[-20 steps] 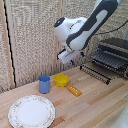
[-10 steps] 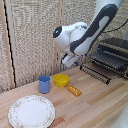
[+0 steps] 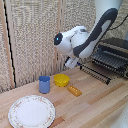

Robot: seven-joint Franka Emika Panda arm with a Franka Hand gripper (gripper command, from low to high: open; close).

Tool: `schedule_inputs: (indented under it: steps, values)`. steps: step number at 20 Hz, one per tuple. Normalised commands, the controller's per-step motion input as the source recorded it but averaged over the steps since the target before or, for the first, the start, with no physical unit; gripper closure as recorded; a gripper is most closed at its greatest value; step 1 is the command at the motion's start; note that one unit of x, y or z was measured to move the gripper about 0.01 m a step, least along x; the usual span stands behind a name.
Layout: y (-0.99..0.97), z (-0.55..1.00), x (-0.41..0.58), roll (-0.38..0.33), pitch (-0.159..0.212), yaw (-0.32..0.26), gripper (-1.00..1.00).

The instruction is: Position your gripper near the tray handle while precisely lining it up. Firmly yet gently grip the handle, ensuring a strong hold. Slide the tray into the oven in a steady manner until it's entirely inside. Relinquish the handle as it sits within the oven and extract your gripper with care.

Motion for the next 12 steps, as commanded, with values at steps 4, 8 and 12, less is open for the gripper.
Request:
schedule_inputs:
  steps: [4,8,12]
  values:
    - [-0.62,-0.20,-0.046,-0.172,0.000,0.126,-1.00]
    - [-0.58,-0.13,-0.006,-0.209,0.000,0.084,-1.00]
    - [-0.61,-0.08,-0.031,-0.224,0.000,0.051,-1.00]
